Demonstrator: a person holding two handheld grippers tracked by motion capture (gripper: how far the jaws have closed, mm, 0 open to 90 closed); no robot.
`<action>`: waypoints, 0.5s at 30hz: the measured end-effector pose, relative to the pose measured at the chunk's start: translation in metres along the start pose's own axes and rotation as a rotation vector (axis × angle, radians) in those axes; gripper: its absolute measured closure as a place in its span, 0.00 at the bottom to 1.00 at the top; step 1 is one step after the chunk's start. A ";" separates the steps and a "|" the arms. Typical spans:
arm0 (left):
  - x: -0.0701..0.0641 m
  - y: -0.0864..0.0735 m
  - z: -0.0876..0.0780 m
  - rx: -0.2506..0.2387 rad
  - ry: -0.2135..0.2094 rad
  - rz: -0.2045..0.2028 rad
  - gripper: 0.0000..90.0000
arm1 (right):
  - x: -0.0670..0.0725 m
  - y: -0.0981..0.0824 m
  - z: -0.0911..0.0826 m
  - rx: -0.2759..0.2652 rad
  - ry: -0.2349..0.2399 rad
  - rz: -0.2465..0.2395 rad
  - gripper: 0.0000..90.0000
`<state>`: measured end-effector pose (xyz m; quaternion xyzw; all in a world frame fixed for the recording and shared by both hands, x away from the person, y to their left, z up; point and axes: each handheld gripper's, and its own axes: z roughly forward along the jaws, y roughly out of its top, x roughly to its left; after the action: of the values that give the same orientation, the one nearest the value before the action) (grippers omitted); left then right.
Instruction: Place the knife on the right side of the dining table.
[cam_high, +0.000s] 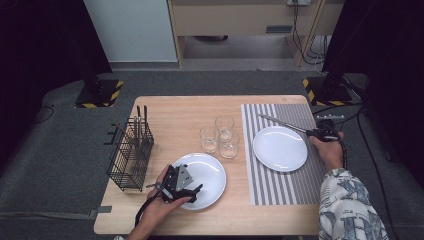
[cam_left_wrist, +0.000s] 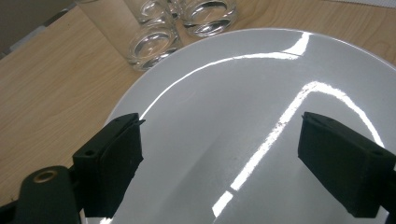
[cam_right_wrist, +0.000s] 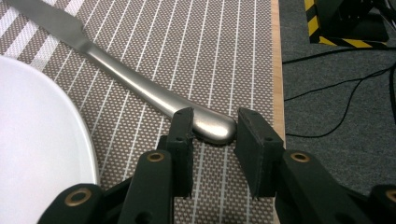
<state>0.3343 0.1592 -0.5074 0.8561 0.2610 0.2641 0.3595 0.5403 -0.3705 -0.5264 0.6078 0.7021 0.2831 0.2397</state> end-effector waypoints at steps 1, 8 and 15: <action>0.000 0.000 0.000 0.000 0.000 -0.004 0.14 | 0.000 0.001 0.001 0.000 0.000 0.000 0.75; -0.003 0.002 0.000 0.002 0.000 0.006 0.15 | -0.002 0.009 0.007 0.011 0.001 -0.001 0.74; -0.003 0.002 0.001 0.008 -0.001 0.011 0.15 | 0.001 0.014 0.013 0.000 0.008 -0.014 0.74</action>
<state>0.3330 0.1552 -0.5071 0.8592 0.2569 0.2647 0.3546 0.5591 -0.3670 -0.5261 0.6017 0.7073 0.2838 0.2388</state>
